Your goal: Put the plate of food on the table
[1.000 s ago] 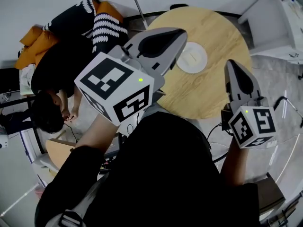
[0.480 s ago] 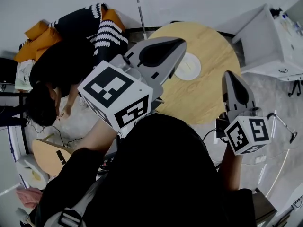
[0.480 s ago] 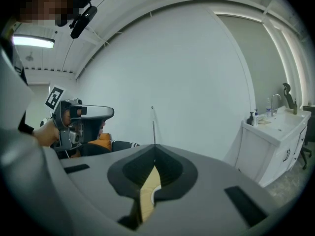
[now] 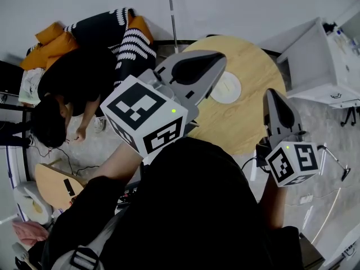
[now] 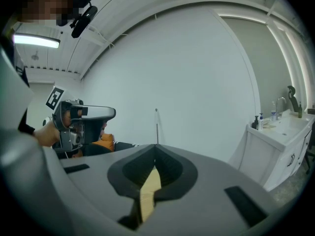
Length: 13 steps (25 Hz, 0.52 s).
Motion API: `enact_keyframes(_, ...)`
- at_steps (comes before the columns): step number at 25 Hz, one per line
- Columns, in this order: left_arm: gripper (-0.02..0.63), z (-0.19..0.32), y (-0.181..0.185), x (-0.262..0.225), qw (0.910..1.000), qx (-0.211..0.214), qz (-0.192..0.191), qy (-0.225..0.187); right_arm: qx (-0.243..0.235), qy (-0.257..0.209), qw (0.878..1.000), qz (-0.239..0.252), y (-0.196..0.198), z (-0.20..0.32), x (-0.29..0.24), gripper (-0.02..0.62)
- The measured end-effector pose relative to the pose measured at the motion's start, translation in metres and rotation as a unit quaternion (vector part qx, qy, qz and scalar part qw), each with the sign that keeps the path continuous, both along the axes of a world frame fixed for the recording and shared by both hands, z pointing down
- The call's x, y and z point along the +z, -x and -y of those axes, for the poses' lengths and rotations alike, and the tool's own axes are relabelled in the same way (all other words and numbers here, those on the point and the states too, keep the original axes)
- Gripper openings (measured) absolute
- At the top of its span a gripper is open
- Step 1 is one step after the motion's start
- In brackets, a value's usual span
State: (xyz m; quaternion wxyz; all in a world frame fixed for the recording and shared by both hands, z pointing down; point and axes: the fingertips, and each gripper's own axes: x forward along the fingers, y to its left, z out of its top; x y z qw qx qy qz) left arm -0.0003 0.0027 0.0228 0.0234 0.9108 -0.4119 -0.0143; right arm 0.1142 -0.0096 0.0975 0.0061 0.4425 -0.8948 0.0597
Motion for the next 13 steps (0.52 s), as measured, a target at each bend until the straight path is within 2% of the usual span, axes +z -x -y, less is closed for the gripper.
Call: enact_keyframes(13, -0.007, 0.006, 0.005, -0.002, 1.0, 0.0, -0.003, -0.001, -0.012, -0.003, 1.0, -0.004, 0.012, 0.008, -0.003, 0.008)
